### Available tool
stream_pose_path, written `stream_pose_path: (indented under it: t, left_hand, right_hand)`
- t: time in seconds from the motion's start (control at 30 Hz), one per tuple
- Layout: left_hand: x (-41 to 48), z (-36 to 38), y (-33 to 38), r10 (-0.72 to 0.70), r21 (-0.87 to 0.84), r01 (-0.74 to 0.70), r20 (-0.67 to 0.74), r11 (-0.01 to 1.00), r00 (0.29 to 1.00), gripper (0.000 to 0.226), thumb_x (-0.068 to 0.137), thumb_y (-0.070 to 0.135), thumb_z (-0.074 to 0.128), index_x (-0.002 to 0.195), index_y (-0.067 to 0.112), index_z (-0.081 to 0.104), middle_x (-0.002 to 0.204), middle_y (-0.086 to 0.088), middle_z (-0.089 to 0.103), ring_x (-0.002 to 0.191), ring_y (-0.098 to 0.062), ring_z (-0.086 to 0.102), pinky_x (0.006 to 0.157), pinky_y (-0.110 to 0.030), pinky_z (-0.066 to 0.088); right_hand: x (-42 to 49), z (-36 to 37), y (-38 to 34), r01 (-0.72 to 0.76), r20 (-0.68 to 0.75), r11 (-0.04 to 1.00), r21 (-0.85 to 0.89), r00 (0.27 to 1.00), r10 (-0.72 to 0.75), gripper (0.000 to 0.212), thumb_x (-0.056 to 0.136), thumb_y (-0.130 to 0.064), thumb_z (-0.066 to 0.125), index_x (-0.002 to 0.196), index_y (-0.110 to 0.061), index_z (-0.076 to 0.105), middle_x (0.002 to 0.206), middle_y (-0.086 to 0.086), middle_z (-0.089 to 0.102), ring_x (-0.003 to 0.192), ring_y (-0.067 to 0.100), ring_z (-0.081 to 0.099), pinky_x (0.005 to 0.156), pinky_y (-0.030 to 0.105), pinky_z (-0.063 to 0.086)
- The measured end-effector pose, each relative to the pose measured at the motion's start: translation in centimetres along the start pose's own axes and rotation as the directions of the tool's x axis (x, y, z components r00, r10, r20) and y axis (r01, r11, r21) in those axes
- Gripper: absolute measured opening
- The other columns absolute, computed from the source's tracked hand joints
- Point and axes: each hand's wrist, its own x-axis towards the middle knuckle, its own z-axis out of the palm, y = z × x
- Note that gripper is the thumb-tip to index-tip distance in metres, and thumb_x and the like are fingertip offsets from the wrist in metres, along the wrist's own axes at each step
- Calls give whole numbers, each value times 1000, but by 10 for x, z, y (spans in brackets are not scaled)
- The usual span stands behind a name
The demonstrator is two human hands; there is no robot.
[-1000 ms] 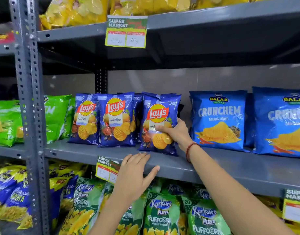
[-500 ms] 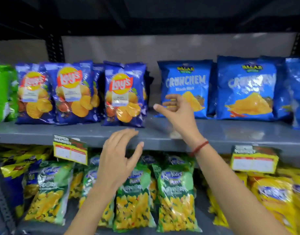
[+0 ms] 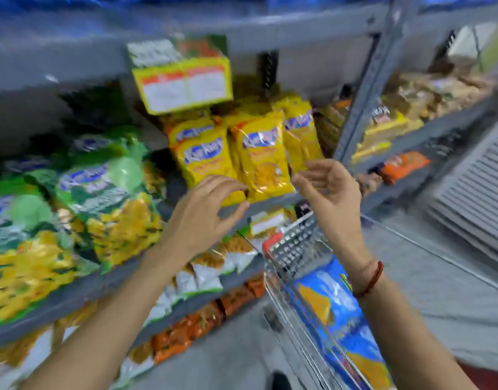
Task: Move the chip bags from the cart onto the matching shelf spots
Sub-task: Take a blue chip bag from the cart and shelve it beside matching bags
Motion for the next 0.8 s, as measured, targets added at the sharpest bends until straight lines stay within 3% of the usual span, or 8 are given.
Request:
stream_pose_path:
  t: [0.07, 0.17, 0.23, 0.33, 0.43, 0.53, 0.63, 0.8]
  left_hand:
    - [7, 45, 3, -21, -43, 26, 125, 999, 992, 41, 86, 40, 47, 105, 9, 65, 106, -10, 68, 103, -15, 51, 89, -21, 34]
    - [13, 111, 6, -63, -106, 102, 319, 989, 946, 44, 83, 45, 47, 107, 12, 64, 110, -10, 66, 106, -28, 57, 88, -25, 35]
    - [14, 153, 10, -86, -133, 155, 421, 979, 903, 51, 79, 50, 44, 109, 12, 63, 113, -12, 65, 109, -29, 56, 92, -31, 38]
    - [14, 205, 17, -98, -152, 228, 586, 962, 804, 53, 80, 46, 55, 119, 9, 57, 126, -16, 57, 120, -29, 49, 100, -32, 34]
    - [11, 254, 18, -76, -143, 244, 701, 959, 709, 55, 84, 35, 63, 129, 8, 47, 133, -16, 49, 126, -28, 43, 103, -29, 28]
    - [14, 300, 17, -121, -98, 313, 784, 945, 609, 59, 84, 30, 64, 132, 4, 43, 135, -21, 46, 125, -32, 44, 102, -31, 31]
    - [20, 354, 14, -221, -27, 439, 836, 898, 503, 54, 85, 31, 64, 128, 2, 47, 131, -23, 48, 118, -32, 50, 93, -29, 36]
    - [18, 429, 10, -348, 98, 535, 852, 839, 391, 65, 85, 38, 61, 135, 2, 38, 139, -23, 43, 125, -33, 43, 98, -33, 35]
  right_hand:
    - [-17, -29, 50, -147, -73, 988, -39, 987, 144, 18, 80, -17, 73, 92, -22, 60, 84, 1, 68, 73, 9, 62, 67, 15, 49]
    - [-43, -66, 122, -358, -194, 928, -104, 922, 334, 19, 81, -9, 72, 93, -12, 59, 76, -5, 61, 62, -5, 58, 62, 9, 44]
    - [-62, -89, 170, -500, -262, 854, -142, 851, 455, 22, 81, -6, 71, 99, -2, 59, 81, 3, 61, 68, 3, 59, 68, 20, 46]
    - [-94, -117, 239, -736, -322, 667, -119, 664, 675, 29, 78, -16, 75, 100, -4, 59, 91, 12, 61, 79, 22, 57, 77, 38, 48]
    - [-132, -133, 297, -912, -304, 406, 60, 370, 878, 32, 71, -35, 79, 78, -21, 51, 78, 9, 57, 67, 19, 51, 65, 32, 47]
    - [-167, -138, 337, -940, -271, 261, 219, 198, 942, 43, 72, -36, 77, 60, -21, 39, 59, 2, 34, 49, 14, 34, 47, 25, 29]
    - [-181, -134, 358, -942, -269, 159, 297, 78, 960, 44, 67, -48, 74, 66, -14, 46, 47, 0, 34, 40, 12, 33, 46, 26, 24]
    - [-173, -122, 378, -882, -301, 195, 428, 64, 951, 60, 79, -50, 67, 100, 6, 60, 83, 26, 56, 77, 29, 55, 69, 35, 46]
